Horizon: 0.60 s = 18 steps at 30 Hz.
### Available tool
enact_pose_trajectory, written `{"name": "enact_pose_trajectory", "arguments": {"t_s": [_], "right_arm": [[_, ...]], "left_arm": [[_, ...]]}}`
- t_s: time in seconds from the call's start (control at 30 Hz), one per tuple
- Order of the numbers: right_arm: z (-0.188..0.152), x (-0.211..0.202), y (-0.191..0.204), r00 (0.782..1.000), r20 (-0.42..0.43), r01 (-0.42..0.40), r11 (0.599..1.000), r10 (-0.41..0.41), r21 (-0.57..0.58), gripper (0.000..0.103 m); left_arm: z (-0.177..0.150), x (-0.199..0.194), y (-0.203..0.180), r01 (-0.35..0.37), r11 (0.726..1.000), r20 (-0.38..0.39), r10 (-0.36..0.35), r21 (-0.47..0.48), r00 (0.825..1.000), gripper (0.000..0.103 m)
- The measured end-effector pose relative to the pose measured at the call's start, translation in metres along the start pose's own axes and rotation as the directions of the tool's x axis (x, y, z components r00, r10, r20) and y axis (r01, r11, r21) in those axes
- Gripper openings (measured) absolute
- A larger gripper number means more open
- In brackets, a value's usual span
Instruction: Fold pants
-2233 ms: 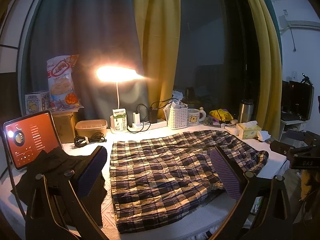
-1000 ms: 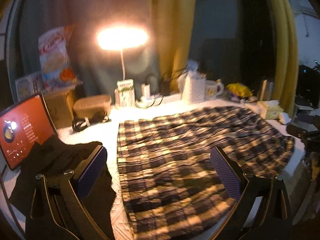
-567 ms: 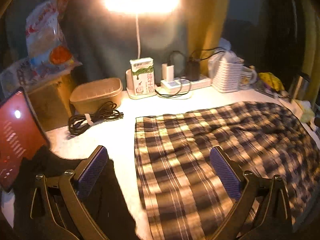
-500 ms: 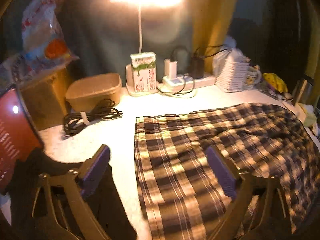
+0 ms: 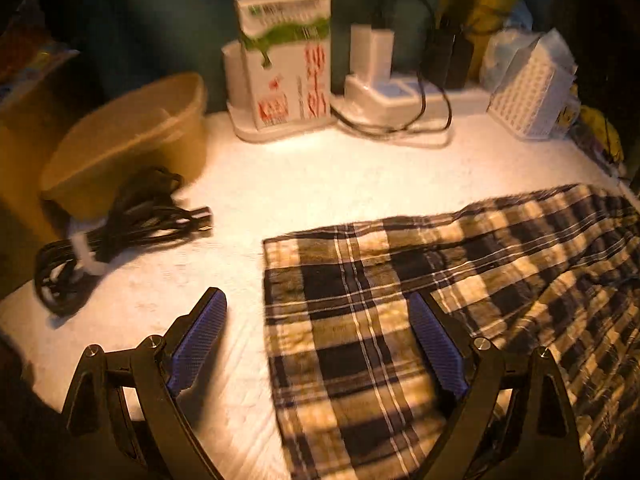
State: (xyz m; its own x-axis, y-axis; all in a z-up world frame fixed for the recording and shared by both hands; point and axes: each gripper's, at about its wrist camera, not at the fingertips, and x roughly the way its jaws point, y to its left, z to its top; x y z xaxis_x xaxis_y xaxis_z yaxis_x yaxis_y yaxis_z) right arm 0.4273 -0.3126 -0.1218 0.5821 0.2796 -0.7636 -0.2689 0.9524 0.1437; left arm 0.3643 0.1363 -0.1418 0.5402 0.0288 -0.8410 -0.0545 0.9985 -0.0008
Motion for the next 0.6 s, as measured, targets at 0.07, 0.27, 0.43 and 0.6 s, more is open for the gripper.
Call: {"name": "enact_pose_trajectory", "arguments": {"t_s": [0.07, 0.27, 0.43, 0.6], "right_arm": [[0.0, 0.019, -0.004, 0.999, -0.053, 0.002, 1.0, -0.002, 0.017, 0.088], [-0.009, 0.041, 0.015, 0.995, -0.087, -0.055, 0.997, 0.05, -0.059, 0.039], [-0.011, 0.036, 0.039, 1.0, 0.012, 0.012, 0.99, -0.011, -0.143, 0.028], [0.004, 0.012, 0.052, 0.981, 0.177, 0.109, 0.978, -0.078, -0.175, 0.028]], "left_arm": [[0.001, -0.001, -0.002, 0.009, 1.0, 0.012, -0.009, 0.008, 1.0, 0.087], [-0.003, -0.014, -0.02, 0.042, 0.998, 0.045, -0.044, 0.052, 0.998, 0.024], [0.001, -0.022, -0.029, 0.004, 0.997, 0.093, -0.011, 0.077, 0.996, 0.003], [0.03, -0.038, -0.007, -0.004, 1.0, 0.179, 0.001, 0.018, 0.984, 0.002]]}}
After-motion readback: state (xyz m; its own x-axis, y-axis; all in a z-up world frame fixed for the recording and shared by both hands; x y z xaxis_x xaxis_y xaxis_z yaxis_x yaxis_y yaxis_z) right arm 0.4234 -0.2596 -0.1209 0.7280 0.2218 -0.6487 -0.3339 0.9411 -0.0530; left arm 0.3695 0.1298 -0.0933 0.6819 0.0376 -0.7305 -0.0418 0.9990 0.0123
